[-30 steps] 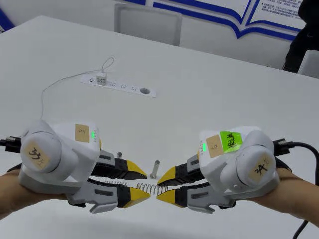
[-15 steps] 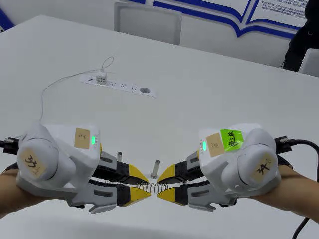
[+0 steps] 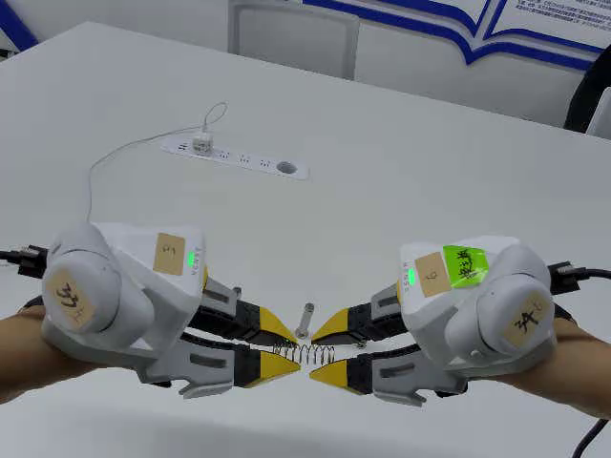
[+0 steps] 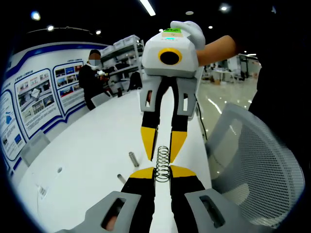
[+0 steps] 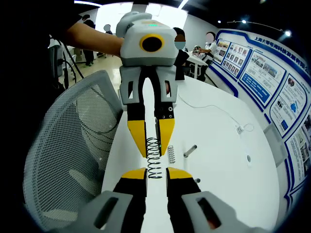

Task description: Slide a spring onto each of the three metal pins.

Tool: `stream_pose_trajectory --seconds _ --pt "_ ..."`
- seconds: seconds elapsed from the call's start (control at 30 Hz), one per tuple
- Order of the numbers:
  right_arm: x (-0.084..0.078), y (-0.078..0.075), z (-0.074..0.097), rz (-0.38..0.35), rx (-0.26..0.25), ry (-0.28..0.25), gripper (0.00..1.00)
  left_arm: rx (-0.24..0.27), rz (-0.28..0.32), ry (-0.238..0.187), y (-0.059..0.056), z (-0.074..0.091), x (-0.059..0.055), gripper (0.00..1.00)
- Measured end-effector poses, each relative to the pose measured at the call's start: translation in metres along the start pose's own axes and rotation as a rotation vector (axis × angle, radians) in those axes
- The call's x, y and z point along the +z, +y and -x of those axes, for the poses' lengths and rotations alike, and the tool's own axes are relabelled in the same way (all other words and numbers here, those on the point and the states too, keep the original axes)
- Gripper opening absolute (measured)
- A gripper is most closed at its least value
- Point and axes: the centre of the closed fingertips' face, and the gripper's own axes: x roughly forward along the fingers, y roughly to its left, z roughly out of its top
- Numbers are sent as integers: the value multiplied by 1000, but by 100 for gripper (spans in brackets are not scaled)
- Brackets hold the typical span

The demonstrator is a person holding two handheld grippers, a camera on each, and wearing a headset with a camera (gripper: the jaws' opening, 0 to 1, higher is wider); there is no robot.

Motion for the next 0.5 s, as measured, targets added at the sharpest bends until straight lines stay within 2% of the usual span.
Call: stream_pose_trajectory --seconds 0.3,0.37,0.5 --pt "-3 3 -2 -27 28 -5 11 -1 -17 18 1 -2 -4 10" --pt "-1 3 0 -23 31 -11 11 -2 -16 16 1 -2 -3 10" --pt "5 4 5 -60 48 -40 11 -3 -26 13 0 0 -1 10"
